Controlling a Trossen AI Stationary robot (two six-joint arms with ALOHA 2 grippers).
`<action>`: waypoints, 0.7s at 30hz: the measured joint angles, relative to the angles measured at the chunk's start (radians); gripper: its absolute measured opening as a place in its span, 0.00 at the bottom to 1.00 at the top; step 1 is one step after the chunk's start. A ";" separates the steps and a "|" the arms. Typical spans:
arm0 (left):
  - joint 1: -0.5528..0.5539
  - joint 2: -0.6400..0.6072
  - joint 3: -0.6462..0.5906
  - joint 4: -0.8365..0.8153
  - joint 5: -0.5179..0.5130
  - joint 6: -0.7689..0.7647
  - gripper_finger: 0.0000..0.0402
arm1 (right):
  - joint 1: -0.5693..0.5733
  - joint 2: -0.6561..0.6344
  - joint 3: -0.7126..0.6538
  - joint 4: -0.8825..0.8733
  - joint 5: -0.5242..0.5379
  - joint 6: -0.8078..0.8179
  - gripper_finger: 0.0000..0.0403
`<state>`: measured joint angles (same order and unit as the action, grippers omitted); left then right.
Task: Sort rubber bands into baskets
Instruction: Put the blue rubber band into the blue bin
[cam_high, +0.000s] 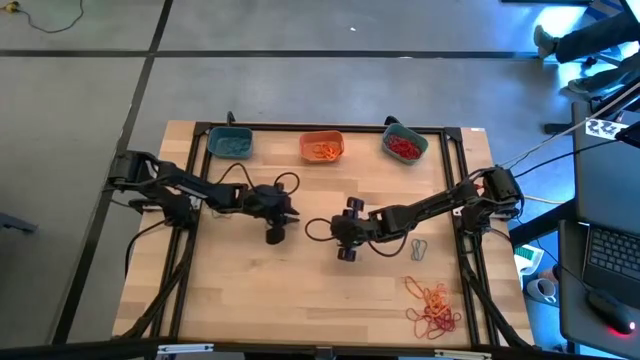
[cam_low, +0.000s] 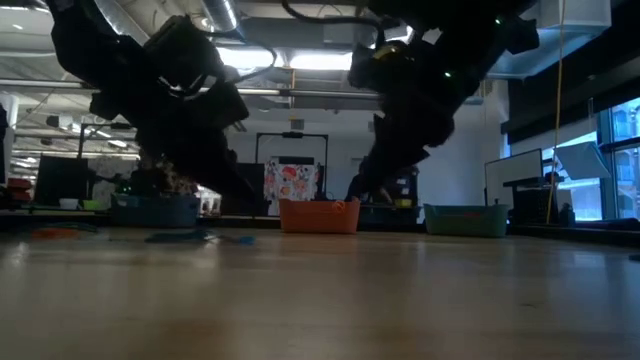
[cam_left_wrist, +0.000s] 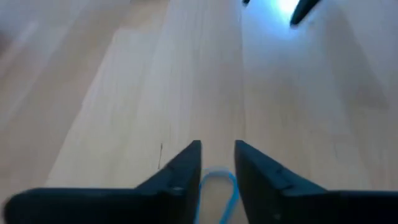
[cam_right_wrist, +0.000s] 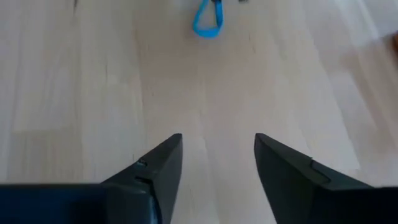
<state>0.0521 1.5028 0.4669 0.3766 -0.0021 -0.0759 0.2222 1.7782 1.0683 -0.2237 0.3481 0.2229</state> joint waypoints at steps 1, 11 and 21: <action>0.000 0.000 0.004 0.006 0.000 0.008 0.27 | 0.000 0.000 0.000 0.013 0.001 -0.013 0.52; 0.000 -0.137 0.005 -0.230 0.000 0.056 0.41 | -0.035 0.047 0.001 0.206 -0.010 -0.097 0.69; 0.000 -0.236 -0.045 -0.395 -0.002 0.094 0.39 | -0.110 0.167 -0.001 0.398 -0.072 -0.109 0.66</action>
<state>0.0521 1.2667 0.4220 -0.0181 -0.0042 0.0181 0.1119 1.9455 1.0672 0.1743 0.2762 0.1138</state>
